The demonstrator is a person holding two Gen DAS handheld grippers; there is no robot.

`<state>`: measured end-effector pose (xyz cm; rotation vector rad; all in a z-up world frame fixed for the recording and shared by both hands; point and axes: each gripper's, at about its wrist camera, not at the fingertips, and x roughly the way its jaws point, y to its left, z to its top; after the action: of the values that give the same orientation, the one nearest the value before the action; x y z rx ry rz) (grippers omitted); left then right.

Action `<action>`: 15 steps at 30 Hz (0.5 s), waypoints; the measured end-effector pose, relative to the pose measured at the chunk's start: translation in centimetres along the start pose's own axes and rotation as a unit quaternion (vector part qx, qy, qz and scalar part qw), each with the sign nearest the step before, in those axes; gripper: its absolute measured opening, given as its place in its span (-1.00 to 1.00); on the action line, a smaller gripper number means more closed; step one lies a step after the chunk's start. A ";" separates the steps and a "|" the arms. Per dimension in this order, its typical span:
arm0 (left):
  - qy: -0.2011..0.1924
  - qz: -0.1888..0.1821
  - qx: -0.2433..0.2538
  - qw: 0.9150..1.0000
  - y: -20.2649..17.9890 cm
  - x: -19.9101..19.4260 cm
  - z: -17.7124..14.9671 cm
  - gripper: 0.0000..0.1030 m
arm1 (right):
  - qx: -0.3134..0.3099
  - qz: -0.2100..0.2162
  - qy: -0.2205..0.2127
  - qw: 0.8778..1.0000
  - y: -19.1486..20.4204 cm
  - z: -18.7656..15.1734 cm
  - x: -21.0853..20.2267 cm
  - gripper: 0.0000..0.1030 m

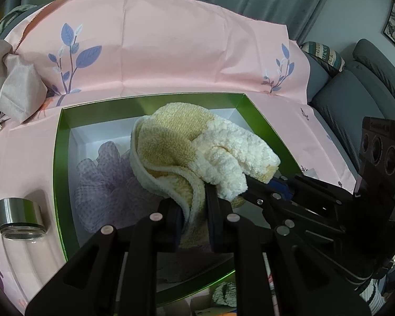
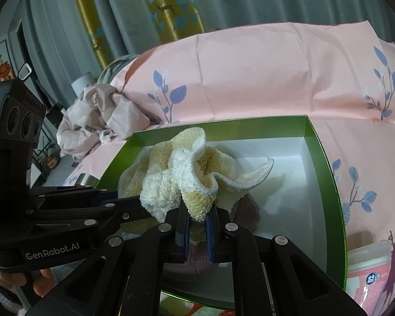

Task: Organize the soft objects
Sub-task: 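Carry the knit towel with both grippers over the green box, then lower the towel into the box and open both grippers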

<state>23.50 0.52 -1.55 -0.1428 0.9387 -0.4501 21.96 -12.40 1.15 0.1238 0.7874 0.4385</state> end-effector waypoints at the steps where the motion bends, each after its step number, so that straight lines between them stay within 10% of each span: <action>1: 0.001 0.001 0.000 1.000 0.0 0.0 0.0 -0.77 | 0.000 -0.001 0.001 1.000 0.0 0.0 0.0 -0.78; 15: 0.012 0.018 0.002 1.000 -0.1 0.9 -0.5 -0.71 | 0.014 -0.002 0.004 1.000 -0.4 -0.3 0.2 -0.78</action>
<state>23.54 0.13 -2.44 -0.1167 0.9627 -0.4224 22.01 -12.65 0.66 0.1466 0.8012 0.4239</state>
